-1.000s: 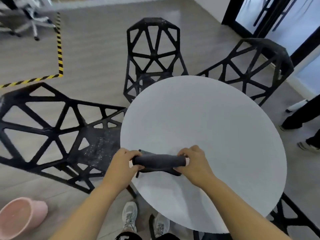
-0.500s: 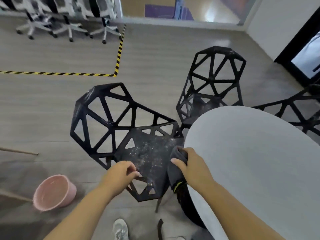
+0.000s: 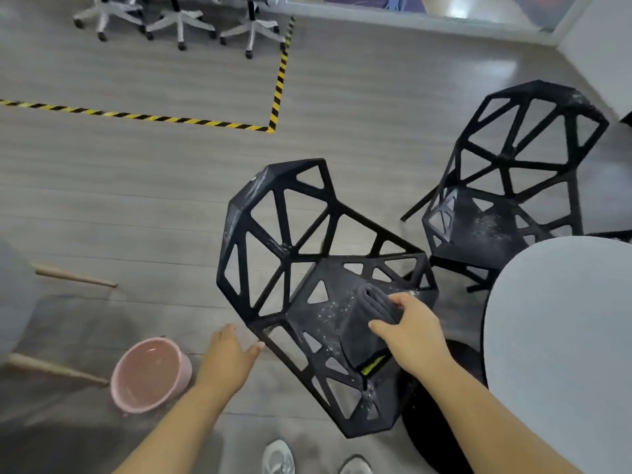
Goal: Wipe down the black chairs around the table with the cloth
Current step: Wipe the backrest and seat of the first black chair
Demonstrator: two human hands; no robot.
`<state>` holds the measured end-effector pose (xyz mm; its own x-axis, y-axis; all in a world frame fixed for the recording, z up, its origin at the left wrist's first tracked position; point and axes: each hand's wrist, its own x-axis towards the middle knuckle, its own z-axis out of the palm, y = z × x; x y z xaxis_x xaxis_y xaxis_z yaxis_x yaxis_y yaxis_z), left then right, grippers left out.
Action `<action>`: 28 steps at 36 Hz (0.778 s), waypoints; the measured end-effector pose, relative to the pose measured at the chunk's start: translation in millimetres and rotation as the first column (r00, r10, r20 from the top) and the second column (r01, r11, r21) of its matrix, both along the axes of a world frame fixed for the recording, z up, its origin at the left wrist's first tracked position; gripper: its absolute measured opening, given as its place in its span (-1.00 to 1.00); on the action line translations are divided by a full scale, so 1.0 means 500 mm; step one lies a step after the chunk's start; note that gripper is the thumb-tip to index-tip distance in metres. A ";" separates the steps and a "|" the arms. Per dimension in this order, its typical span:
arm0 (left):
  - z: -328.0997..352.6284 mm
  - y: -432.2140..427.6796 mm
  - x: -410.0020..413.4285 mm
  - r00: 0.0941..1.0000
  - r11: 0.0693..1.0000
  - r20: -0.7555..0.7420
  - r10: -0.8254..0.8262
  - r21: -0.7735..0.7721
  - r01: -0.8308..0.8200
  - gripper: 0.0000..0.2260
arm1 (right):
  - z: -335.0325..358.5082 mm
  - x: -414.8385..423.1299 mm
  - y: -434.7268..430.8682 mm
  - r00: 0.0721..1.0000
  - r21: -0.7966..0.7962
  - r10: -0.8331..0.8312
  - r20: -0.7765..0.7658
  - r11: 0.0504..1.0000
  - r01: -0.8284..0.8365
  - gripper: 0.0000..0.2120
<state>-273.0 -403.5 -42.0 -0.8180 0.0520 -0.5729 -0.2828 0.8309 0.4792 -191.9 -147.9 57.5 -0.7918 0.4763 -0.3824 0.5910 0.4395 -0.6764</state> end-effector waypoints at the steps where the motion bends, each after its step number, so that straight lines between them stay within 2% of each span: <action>1: -0.023 0.001 -0.004 0.999 0.999 0.028 0.034 0.010 -0.035 -0.40 | -0.008 -0.013 -0.004 1.000 0.002 0.007 -0.011 1.000 -0.007 -0.74; 5: -0.115 0.030 -0.005 0.989 0.991 0.091 0.115 0.054 -0.120 -0.38 | -0.060 -0.062 -0.008 0.998 0.030 0.044 -0.034 0.999 -0.043 -0.76; 9: -0.204 0.073 -0.007 0.980 0.963 0.019 0.200 0.183 -0.200 -0.44 | -0.131 -0.099 0.000 0.995 0.071 0.082 -0.056 0.994 -0.078 -0.70; 14: -0.287 0.126 -0.007 0.918 0.891 0.003 0.396 0.242 -0.385 -0.11 | -0.217 -0.119 0.014 0.993 0.090 0.100 -0.070 0.992 -0.094 -0.74; 16: -0.314 0.142 -0.008 0.882 0.842 0.015 0.472 0.290 -0.455 -0.07 | -0.248 -0.121 0.016 0.990 0.094 0.120 -0.073 0.989 -0.113 -0.75; 22: -0.353 0.147 -0.012 0.799 0.768 -0.024 0.601 0.293 -0.569 -0.29 | -0.328 -0.130 0.025 0.985 0.117 0.154 -0.076 0.983 -0.144 -0.82; 28: -0.374 0.099 -0.045 0.785 0.776 -0.113 0.610 0.289 -0.561 -0.49 | -0.361 -0.153 0.018 0.974 0.120 0.179 -0.142 0.979 -0.162 -0.81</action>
<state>-295.4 -354.0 -229.0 -0.8222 -0.3647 -0.4370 -0.5614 0.3937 0.7279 -268.5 -139.1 -123.1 -0.9095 0.3608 -0.2062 0.3956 0.5995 -0.6958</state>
